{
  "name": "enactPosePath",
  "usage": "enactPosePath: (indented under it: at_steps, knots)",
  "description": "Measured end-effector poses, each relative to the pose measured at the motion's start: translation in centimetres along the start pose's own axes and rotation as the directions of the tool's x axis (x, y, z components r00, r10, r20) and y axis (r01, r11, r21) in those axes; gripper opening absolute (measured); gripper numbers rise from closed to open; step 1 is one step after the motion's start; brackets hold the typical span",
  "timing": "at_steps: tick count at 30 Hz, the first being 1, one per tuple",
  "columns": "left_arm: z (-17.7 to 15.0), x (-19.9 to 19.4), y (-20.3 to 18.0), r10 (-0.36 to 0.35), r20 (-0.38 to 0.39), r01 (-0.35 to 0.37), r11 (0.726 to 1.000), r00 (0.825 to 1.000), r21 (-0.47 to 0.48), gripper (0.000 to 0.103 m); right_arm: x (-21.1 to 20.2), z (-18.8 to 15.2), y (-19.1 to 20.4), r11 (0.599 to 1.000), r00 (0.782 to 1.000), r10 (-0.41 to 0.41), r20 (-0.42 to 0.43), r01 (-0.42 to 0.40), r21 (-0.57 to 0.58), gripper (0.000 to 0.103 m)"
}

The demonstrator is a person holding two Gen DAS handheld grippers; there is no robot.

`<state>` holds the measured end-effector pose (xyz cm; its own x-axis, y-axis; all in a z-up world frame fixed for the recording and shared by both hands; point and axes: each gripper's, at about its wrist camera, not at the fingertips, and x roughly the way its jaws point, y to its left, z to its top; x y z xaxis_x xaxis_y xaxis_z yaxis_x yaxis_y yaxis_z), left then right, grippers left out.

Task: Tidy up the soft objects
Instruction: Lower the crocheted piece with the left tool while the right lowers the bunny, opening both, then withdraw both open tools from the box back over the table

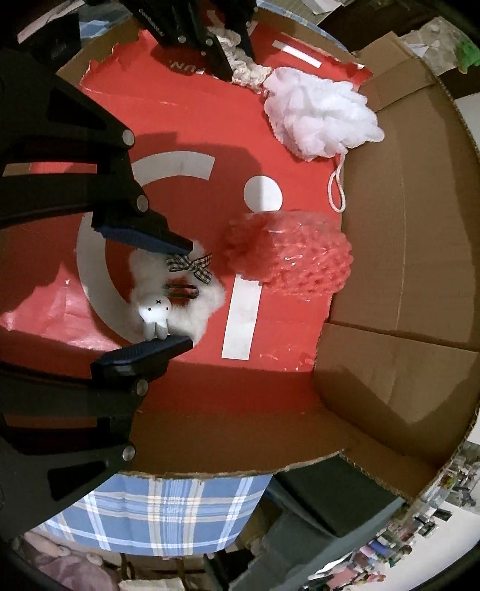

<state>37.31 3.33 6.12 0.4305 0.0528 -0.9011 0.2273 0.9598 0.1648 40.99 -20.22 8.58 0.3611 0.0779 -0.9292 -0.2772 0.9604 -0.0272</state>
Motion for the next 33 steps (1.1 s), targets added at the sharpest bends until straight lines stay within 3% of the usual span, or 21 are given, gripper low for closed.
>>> enactPosePath:
  at_steps: [8,20,21,22,30,33]
  knots:
    - [0.0,-0.1,-0.3,-0.007,0.012,0.007,1.000,1.000,0.004,0.037,0.4,0.0,-0.1,0.999,1.000,-0.024,0.008,0.025,-0.025,0.046]
    - [-0.2,-1.6,-0.4,-0.021,0.046,0.021,1.000,0.999,-0.006,0.056,0.3,-1.2,1.8,0.996,0.998,-0.051,0.022,0.053,-0.076,0.057]
    - [-0.3,-1.9,-0.5,-0.021,0.053,0.021,1.000,0.998,-0.007,0.062,0.0,-1.3,1.9,0.996,0.998,-0.047,0.029,0.049,-0.075,0.058]
    - [-0.5,-2.5,-0.5,-0.022,0.066,0.023,1.000,0.998,-0.011,0.067,-0.2,-1.3,2.1,0.996,0.998,-0.043,0.035,0.046,-0.074,0.058]
    - [-2.3,-8.1,-0.7,-0.072,0.159,0.083,0.994,0.985,-0.065,0.076,-5.5,-2.8,2.0,0.999,0.992,-0.007,0.127,0.013,-0.045,0.068]
    - [-3.5,-11.5,-1.2,-0.089,0.231,0.112,0.990,0.969,-0.084,0.082,-8.3,-3.6,1.7,0.999,0.984,0.014,0.177,-0.008,-0.034,0.072]
